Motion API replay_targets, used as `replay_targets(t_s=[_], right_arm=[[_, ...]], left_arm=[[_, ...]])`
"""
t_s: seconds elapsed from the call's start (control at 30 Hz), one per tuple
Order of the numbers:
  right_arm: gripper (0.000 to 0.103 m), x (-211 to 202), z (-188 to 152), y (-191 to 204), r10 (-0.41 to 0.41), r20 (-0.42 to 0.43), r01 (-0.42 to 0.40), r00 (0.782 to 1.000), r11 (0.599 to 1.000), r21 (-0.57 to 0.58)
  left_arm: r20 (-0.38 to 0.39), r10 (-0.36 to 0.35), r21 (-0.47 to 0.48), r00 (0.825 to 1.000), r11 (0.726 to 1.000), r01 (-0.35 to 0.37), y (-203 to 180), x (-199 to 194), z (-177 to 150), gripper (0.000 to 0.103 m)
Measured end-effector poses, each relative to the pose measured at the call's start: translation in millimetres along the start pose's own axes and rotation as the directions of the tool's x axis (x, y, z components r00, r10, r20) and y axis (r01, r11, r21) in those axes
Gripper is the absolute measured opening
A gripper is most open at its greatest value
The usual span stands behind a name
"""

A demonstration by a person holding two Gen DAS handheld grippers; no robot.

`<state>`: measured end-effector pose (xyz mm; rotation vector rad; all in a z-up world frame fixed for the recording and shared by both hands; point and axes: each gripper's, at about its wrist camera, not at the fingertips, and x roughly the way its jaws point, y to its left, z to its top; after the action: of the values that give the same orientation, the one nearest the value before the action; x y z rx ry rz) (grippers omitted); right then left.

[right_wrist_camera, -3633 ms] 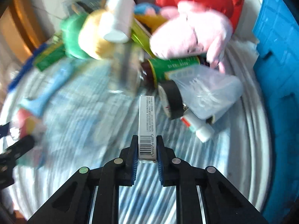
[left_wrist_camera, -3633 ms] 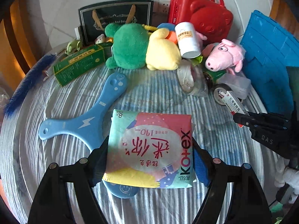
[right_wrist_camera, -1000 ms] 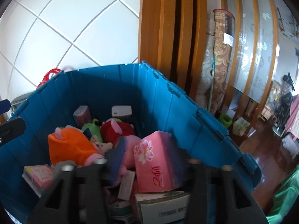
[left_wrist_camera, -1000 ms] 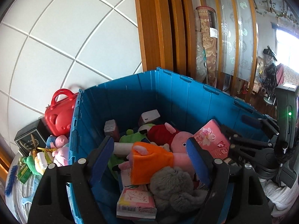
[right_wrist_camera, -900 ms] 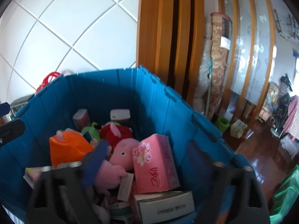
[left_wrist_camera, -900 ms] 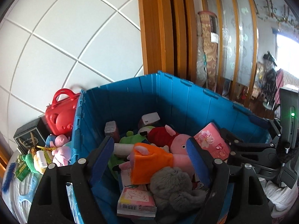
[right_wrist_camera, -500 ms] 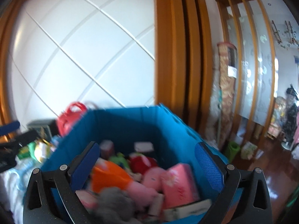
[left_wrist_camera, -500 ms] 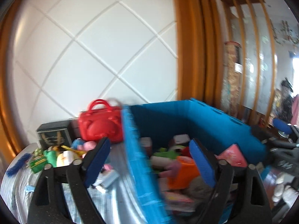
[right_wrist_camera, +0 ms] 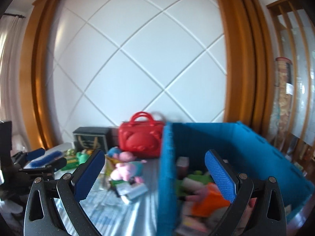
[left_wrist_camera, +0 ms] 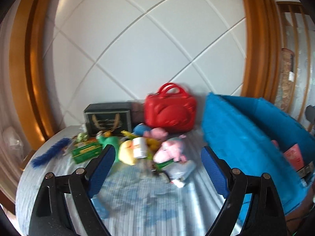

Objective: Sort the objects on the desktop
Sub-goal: 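Withdraw both open tools from the bin back over the pile, then grasp the yellow duck plush in green hood with both tools together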

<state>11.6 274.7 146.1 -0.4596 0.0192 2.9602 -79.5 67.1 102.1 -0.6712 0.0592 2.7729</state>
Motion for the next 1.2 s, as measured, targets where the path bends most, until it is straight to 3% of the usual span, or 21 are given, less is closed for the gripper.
replay_targets(t_s=[0.13, 0.27, 0.4, 0.47, 0.67, 0.8, 0.9, 0.93, 0.97, 1.03, 1.1, 1.2], right_arm=[[0.103, 44, 3, 51, 0.048, -0.056, -0.049, 0.997, 0.999, -0.019], [0.103, 109, 3, 85, 0.095, -0.150, -0.092, 0.984, 0.995, 0.025], [0.103, 195, -3, 106, 0.106, -0.285, -0.093, 0.953, 0.994, 0.059], [0.103, 239, -9, 109, 0.087, -0.347, -0.069, 0.934, 0.995, 0.066], [0.103, 355, -37, 118, 0.049, -0.508, -0.024, 0.860, 0.998, 0.057], [0.103, 408, -51, 140, 0.023, -0.544, -0.023, 0.839, 1.000, 0.005], [0.103, 441, -61, 148, 0.015, -0.566, -0.023, 0.824, 1.000, -0.007], [0.103, 452, -65, 151, 0.009, -0.575, -0.019, 0.818, 1.000, -0.012], [0.103, 461, -71, 153, 0.007, -0.586, -0.018, 0.811, 1.000, -0.013], [0.103, 472, -78, 156, 0.016, -0.605, -0.023, 0.796, 1.000, -0.004], [0.103, 476, -91, 162, 0.049, -0.618, -0.048, 0.785, 0.999, 0.019], [0.103, 474, -108, 174, 0.071, -0.636, -0.077, 0.768, 0.997, 0.018]], left_arm=[[-0.077, 0.057, 0.006, 0.995, 0.998, -0.057, 67, 28, 4, 0.089], [-0.168, 0.107, 0.026, 0.980, 0.994, -0.104, 124, 72, 16, 0.089], [-0.260, 0.091, -0.004, 0.961, 0.995, -0.095, 165, 128, 19, 0.089], [-0.317, 0.090, -0.008, 0.944, 0.995, -0.098, 180, 167, 18, 0.089], [-0.402, 0.087, 0.046, 0.912, 0.996, -0.075, 191, 274, 23, 0.089], [-0.435, 0.054, 0.054, 0.899, 0.998, -0.034, 186, 353, 34, 0.089], [-0.467, 0.074, 0.083, 0.881, 0.996, -0.040, 180, 408, 27, 0.089], [-0.488, 0.078, 0.089, 0.869, 0.995, -0.039, 180, 425, 21, 0.089], [-0.527, 0.082, 0.094, 0.846, 0.995, -0.037, 179, 443, 10, 0.089], [-0.593, 0.074, 0.090, 0.802, 0.996, -0.026, 181, 458, -14, 0.089], [-0.588, -0.017, 0.014, 0.808, 0.999, 0.031, 187, 445, -34, 0.089], [-0.568, -0.050, 0.041, 0.822, 0.995, 0.089, 185, 396, -62, 0.090]])
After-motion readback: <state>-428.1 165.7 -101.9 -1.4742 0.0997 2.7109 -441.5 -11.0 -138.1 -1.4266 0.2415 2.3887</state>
